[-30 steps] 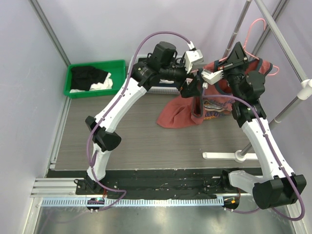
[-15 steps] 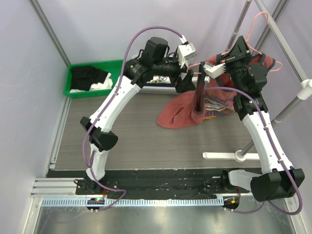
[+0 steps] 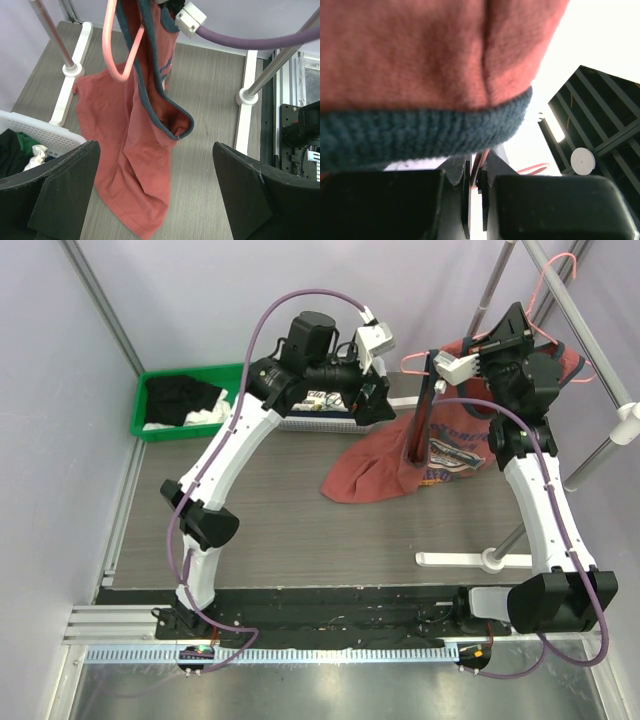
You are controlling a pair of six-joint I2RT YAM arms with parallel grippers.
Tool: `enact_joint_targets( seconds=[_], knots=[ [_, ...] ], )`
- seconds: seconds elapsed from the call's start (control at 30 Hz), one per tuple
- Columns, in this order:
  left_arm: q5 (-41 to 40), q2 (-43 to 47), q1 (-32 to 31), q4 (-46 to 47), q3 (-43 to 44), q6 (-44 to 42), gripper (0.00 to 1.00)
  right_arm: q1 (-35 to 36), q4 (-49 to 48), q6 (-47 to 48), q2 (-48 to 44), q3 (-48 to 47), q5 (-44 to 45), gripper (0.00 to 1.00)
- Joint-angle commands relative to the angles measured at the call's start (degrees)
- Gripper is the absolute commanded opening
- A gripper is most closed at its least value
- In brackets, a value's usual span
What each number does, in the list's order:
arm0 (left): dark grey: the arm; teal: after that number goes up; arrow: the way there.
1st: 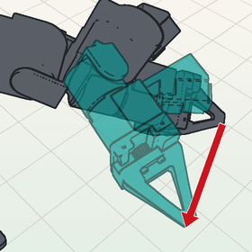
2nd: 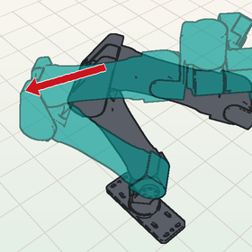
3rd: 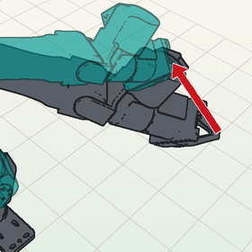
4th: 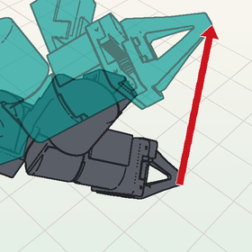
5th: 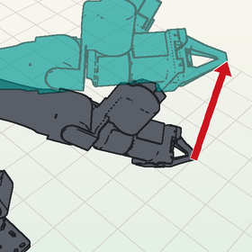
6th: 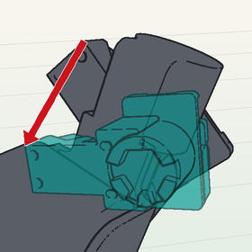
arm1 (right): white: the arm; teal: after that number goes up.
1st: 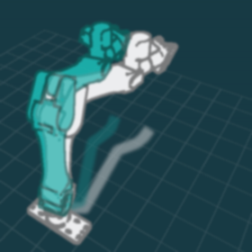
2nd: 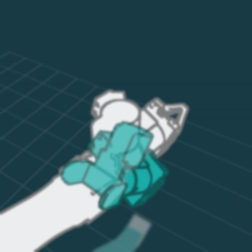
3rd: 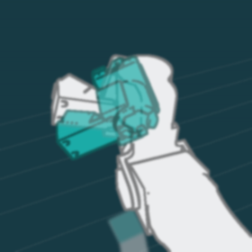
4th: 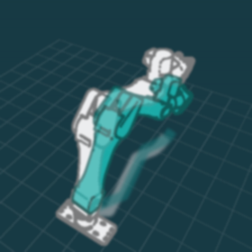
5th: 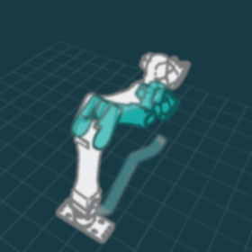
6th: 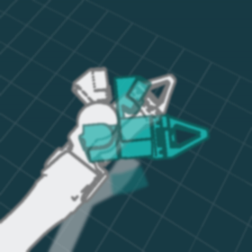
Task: Place the tank top on the hanger
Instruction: Place the hanger at the clothesline.
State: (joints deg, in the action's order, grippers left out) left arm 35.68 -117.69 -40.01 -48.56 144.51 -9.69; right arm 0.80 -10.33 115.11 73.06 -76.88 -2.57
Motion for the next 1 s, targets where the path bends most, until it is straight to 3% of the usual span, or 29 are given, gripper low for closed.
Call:
enact_joint_targets(
  seconds=[0.0,0.63,0.87,0.97],
  knots=[
    [1.50,4.05,0.46,1.36,0.16,-0.24,1.00,-2.47,-3.03,8.03,-0.98,-2.49,-1.74,0.01],
    [1.58,4.84,0.63,1.27,-0.19,0.02,1.00,-2.64,-1.71,7.41,-6.79,8.06,-0.60,0.02],
    [1.67,4.84,0.63,1.44,0.07,-0.06,1.00,-2.64,-0.40,6.45,-7.40,8.68,1.60,0.13],
    [1.67,4.84,0.81,1.45,-0.01,0.02,1.00,-2.64,0.31,5.83,-7.58,8.59,2.21,0.29]
  ],
)
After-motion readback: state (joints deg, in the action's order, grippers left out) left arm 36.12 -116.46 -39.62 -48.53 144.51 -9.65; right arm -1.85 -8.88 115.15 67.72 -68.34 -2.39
